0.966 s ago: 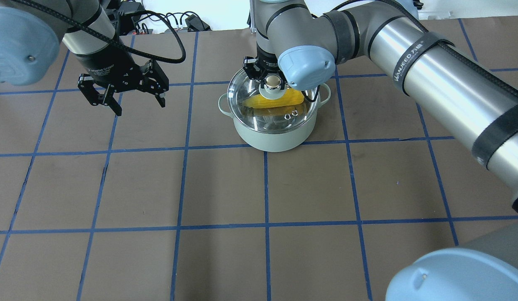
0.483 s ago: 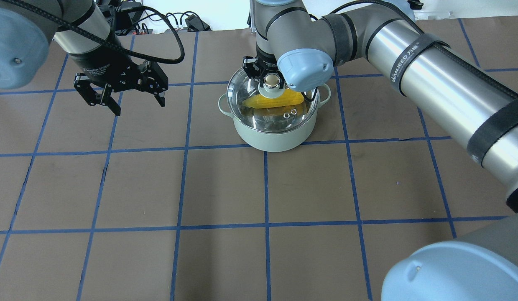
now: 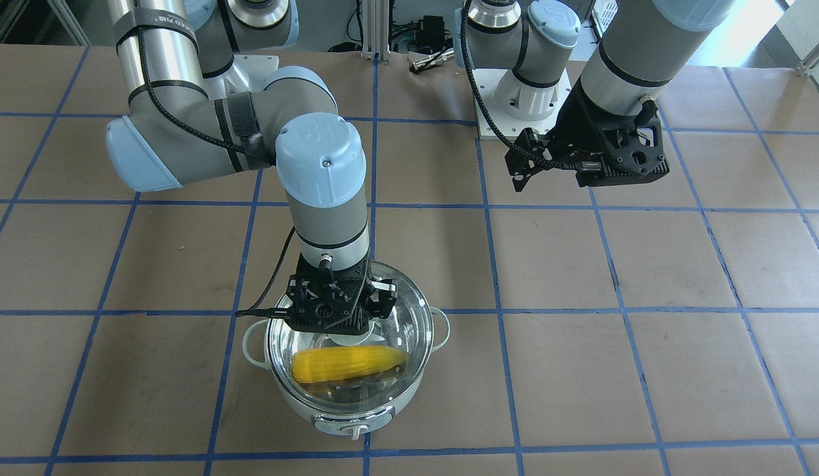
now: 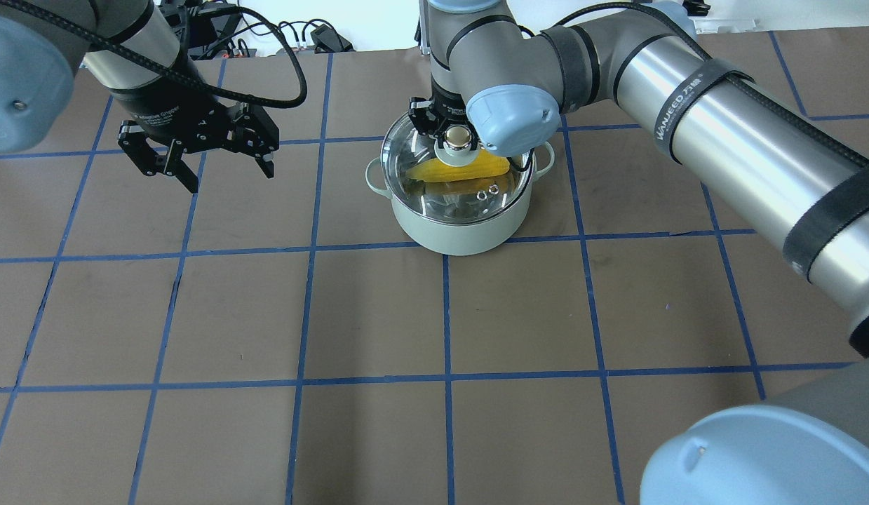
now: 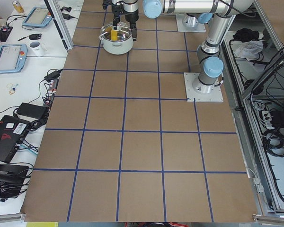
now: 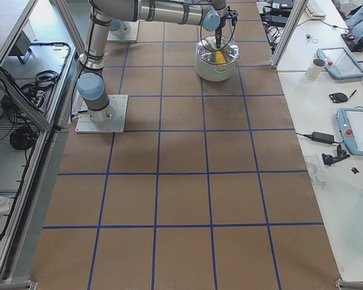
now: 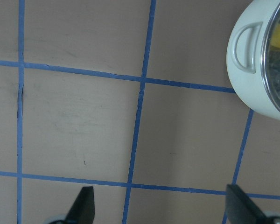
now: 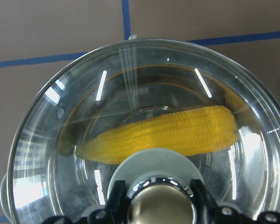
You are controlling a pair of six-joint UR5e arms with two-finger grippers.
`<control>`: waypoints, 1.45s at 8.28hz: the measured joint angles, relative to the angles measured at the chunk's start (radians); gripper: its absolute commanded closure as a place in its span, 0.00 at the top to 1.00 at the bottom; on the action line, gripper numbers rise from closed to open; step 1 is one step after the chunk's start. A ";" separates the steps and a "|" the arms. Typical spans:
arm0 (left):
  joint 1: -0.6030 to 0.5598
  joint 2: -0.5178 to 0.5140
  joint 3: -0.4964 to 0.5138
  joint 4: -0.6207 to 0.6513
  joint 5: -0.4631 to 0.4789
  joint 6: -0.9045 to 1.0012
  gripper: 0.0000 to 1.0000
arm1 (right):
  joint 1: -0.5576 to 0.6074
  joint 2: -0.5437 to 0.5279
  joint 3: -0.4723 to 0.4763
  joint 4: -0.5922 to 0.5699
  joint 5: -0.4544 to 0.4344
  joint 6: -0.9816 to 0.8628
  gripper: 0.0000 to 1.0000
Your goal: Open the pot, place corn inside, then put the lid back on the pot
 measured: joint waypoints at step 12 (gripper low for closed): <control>0.006 0.000 -0.006 0.004 0.059 0.072 1.00 | -0.002 -0.007 0.007 0.000 -0.013 0.010 0.24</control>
